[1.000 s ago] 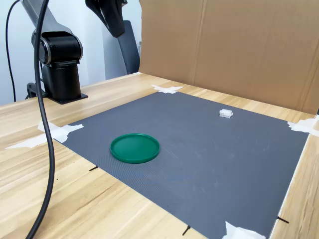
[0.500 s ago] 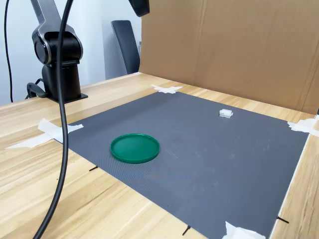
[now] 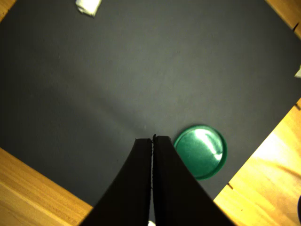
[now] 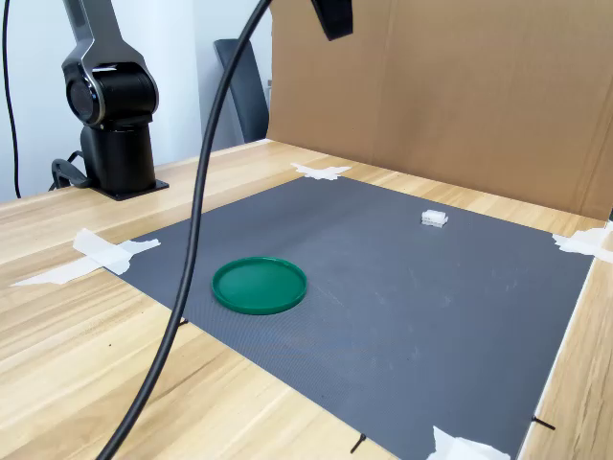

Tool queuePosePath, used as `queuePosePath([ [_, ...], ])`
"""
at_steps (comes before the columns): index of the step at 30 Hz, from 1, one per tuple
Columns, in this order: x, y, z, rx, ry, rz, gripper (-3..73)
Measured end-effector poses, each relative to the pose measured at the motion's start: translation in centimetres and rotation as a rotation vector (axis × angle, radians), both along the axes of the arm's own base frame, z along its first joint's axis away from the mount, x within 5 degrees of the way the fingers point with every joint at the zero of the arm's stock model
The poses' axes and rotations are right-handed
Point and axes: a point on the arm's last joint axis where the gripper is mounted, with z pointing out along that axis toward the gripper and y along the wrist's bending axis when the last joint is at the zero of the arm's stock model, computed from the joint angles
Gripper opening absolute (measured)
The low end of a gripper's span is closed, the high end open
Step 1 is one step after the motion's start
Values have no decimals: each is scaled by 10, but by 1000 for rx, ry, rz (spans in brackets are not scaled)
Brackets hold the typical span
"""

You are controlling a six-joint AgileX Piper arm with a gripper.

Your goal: Grasp a white terminal and put it in the green lid.

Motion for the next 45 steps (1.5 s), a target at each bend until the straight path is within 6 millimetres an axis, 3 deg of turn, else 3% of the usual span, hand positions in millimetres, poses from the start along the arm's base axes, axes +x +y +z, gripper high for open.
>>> queuePosePath([
  [3,7,9,8,-4,-12,30,-28],
  [5,18,20,24,13,-45,44,-28],
  [8,24,30,27,18,-39,55,-28],
  [16,43,59,5,0,57,32,-28],
  [24,72,69,14,12,30,26,-28],
  [30,92,78,10,44,1,30,-28],
  [32,94,79,8,49,-2,30,-28],
  [36,94,99,-4,2,32,84,-28],
  [37,93,112,-9,-18,64,116,-28],
  [41,94,123,-12,-21,71,147,-21],
  [45,98,126,-6,-22,46,188,70],
])
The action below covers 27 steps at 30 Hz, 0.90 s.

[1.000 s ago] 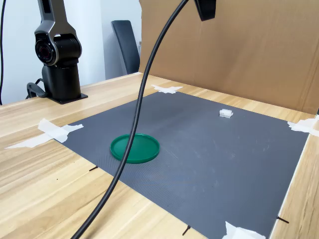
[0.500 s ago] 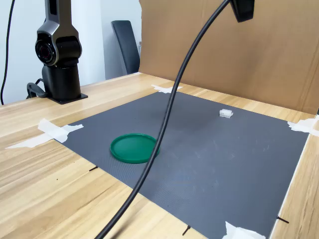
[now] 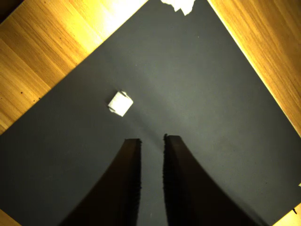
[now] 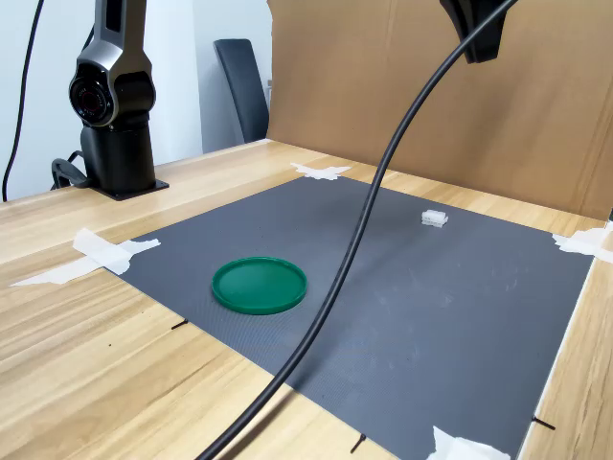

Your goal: Grasp a white terminal and put it in the green lid.

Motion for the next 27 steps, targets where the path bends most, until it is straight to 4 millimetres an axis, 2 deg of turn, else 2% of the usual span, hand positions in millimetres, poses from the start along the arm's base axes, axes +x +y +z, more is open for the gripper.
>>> queuePosePath([
  [2,1,0,2,3,-8,2,135],
  [4,3,2,-1,1,-1,-1,266],
  [6,6,2,-5,-6,8,-11,358],
  [7,8,2,-9,-15,14,-18,441],
  [9,10,3,-12,-17,20,-22,522],
  [14,12,7,-15,0,36,-21,579],
  [27,33,18,-28,8,42,-4,579],
])
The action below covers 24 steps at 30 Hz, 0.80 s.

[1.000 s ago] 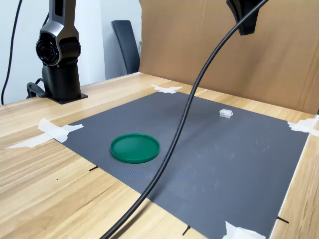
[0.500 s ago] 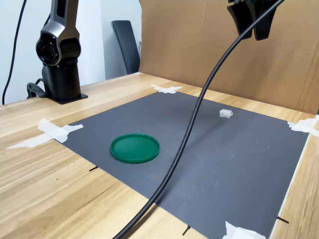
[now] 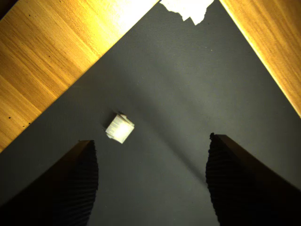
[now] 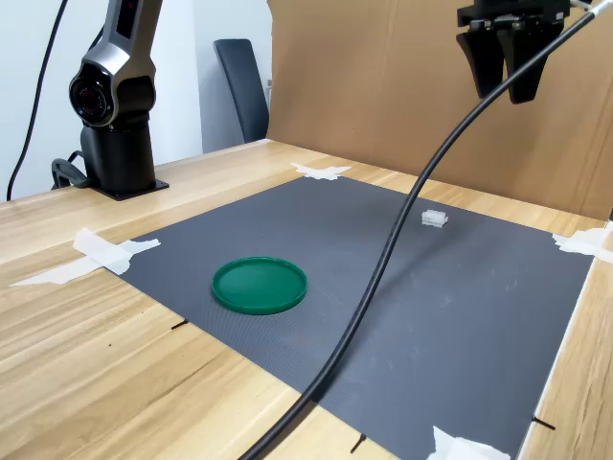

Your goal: Grasp a white terminal and put it in the green lid.

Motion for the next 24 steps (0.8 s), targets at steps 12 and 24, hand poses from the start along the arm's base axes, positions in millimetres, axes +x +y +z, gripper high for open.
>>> queuePosePath([
  [12,6,3,-47,-56,119,9,550],
  [24,-9,20,-68,-140,151,129,548],
])
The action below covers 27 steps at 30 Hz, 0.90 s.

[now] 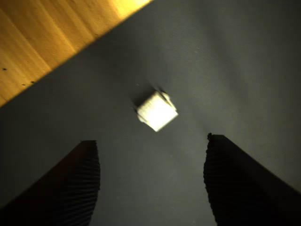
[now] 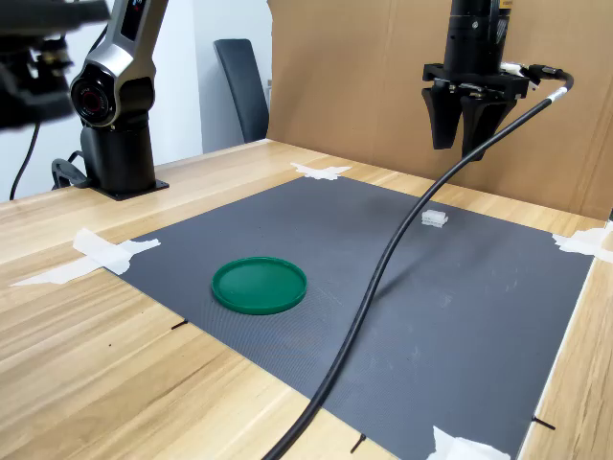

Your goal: Grasp a white terminal and put it in the green lid.

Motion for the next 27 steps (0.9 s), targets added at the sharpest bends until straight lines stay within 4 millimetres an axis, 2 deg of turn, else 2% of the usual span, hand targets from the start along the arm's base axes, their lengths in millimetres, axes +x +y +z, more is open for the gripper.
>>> queuePosePath([
  [4,-5,9,0,-5,-3,20,548],
  [11,-9,3,6,-23,-25,15,547],
  [13,-15,-1,-2,-30,-27,27,547],
  [18,-16,-7,-21,-51,-38,33,547],
  [23,-9,-10,-22,-39,-77,51,547],
  [27,-10,-9,-32,-45,-28,52,547],
])
